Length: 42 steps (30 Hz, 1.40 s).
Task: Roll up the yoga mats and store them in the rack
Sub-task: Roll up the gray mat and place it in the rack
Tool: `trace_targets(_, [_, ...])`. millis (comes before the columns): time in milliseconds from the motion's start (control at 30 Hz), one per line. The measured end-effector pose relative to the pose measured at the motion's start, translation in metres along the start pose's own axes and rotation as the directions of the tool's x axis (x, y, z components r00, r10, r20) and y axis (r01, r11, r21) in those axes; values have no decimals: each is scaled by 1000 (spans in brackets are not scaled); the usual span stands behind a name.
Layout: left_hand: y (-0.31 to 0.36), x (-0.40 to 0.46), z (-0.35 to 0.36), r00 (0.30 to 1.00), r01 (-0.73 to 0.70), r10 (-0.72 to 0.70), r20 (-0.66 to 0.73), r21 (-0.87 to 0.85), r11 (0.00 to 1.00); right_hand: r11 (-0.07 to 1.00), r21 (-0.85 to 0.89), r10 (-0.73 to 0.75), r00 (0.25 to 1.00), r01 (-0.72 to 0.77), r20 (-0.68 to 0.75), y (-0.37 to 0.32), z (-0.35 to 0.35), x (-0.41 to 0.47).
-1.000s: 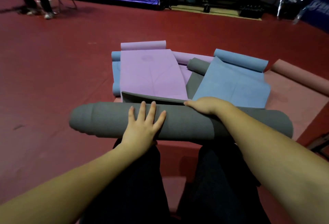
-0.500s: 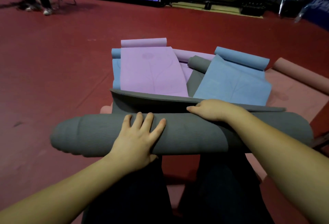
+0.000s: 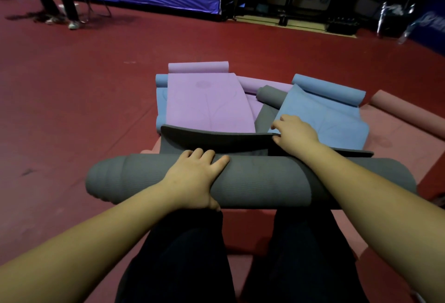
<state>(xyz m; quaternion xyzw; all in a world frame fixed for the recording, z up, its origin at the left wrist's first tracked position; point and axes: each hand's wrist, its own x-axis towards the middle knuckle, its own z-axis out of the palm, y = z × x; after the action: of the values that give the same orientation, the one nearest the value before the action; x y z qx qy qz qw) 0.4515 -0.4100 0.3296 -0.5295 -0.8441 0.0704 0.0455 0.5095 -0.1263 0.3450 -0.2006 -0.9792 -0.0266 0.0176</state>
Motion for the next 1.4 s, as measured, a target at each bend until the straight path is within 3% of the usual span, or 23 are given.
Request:
trace_targets(200, [-12,12,0,999,-28,28,20,-31,999,988,154,-14,999,6,50,-1,-3,2])
trace_targets(533, [-28,45,12,999,43,-46,-26,-102,994,988,151,-43,992,24,121,11,-5,-31])
trace_targets(700, [-28,52,17,988,139,-149,-41,-174,975,980,197,-30,997,15,73,14,9,-46])
trace_targets(867, [-26,54,16,981,130,-137,-140,-59,990,949,313,-53,996,26,77,16,16,-55])
trace_targets(1100, [-28,58,14,983,150,-151,-107,-16,989,984,168,-54,996,65,-66,0,36,-65])
trace_targets(1300, [-12,69,-7,982,189,-189,-3,31,981,977,208,-15,996,33,-91,0,37,-62])
trace_targets(1400, [0,96,-21,974,224,-224,20,-59,973,979,201,-13,994,35,-111,-4,37,-61])
